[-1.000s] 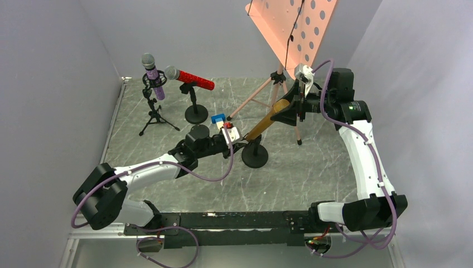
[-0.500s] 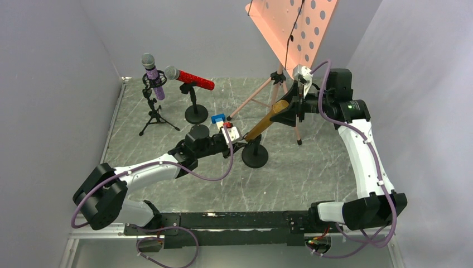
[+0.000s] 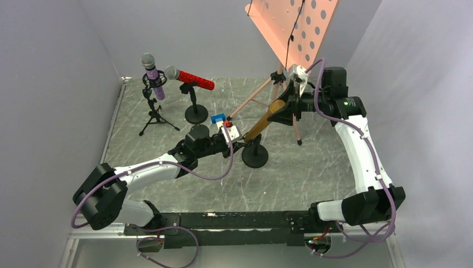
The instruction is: Attach the microphones to the stand
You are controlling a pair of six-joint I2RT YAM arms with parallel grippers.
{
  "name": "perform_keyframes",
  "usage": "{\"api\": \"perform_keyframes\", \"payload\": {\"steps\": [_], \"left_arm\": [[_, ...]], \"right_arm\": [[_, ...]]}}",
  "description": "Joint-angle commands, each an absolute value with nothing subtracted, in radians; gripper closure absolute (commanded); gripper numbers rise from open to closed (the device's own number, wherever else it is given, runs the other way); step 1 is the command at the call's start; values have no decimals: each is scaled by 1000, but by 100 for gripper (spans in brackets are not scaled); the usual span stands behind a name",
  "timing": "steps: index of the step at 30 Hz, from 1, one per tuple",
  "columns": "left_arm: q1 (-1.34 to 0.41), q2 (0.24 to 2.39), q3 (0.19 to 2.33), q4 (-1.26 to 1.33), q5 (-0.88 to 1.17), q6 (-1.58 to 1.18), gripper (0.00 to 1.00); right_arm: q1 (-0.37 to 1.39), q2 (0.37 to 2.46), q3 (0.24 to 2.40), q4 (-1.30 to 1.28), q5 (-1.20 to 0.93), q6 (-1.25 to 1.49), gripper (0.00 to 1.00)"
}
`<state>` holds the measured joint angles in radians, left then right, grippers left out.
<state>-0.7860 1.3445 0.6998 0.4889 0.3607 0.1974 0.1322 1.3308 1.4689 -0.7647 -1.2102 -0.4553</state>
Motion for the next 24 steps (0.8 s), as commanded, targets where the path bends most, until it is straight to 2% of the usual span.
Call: {"api": "perform_keyframes", "payload": {"steps": [1,12,24], "left_arm": [[-794,1347,714,539,379,195,59],[-795,1239,622,577,366,156,46],[-793,1077,495,530,304,150,42]], "right_arm": [[144,1377,1457,-837,-1119,-472,88],[150,1399,1420,-818,-1069,-483,88],[175,1374,1351,-782,-1114,-529,87]]}}
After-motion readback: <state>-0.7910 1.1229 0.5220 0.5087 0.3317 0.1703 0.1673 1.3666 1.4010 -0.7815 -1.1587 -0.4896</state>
